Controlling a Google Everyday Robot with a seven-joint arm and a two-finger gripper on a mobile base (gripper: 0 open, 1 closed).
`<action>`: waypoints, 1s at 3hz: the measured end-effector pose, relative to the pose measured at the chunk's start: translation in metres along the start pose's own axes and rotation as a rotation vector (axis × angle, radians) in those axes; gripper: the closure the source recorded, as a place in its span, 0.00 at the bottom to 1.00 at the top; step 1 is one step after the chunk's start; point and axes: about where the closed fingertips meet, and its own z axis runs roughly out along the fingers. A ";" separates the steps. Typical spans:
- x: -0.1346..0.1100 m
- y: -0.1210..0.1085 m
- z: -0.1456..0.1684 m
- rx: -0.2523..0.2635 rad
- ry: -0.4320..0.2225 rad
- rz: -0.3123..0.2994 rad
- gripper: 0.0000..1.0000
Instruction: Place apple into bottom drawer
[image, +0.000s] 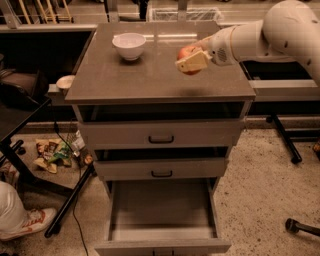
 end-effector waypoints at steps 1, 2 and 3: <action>-0.001 0.041 -0.041 -0.001 0.044 -0.041 1.00; 0.025 0.083 -0.053 -0.012 0.065 0.006 1.00; 0.043 0.094 -0.047 -0.033 0.092 0.019 1.00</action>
Offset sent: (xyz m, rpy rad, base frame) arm -0.1569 0.0036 -0.0550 -0.0300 0.1235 -0.0322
